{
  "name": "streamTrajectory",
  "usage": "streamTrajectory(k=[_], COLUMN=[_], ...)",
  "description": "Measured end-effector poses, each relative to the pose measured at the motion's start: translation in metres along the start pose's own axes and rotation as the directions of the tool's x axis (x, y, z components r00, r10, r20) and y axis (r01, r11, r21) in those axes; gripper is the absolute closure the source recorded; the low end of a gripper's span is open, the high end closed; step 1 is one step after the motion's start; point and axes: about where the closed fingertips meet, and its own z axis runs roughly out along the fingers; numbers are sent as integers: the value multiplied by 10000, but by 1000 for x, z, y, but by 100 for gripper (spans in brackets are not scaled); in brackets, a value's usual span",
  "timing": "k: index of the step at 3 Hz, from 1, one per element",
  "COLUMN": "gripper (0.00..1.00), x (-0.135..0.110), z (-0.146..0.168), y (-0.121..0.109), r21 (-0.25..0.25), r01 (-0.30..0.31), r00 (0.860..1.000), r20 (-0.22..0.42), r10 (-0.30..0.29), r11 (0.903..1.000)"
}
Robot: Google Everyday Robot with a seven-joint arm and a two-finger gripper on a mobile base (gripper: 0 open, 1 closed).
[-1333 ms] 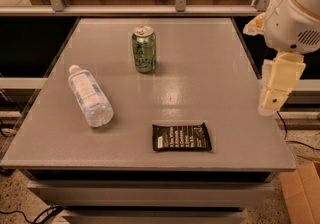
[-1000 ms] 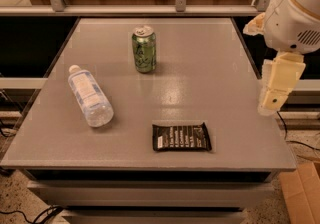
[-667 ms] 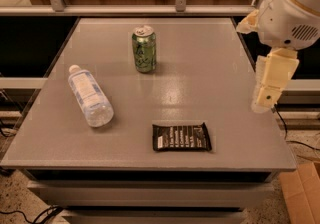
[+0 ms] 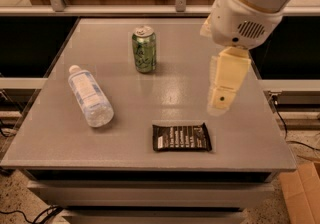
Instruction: Pick blue plastic bottle
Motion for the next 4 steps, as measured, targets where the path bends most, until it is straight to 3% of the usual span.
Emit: streamTrajectory(k=[1,3,4], gripper=[0,0,0], x=[-39,-43,-59], z=[7,4,12], y=[13,12,13], r21=[208,366,295], r01=[-686,-900,-918], r00=[9971,9950,9953], r20=[360,466,324], r10=[678,883,908], r11=[9974,9953,9953])
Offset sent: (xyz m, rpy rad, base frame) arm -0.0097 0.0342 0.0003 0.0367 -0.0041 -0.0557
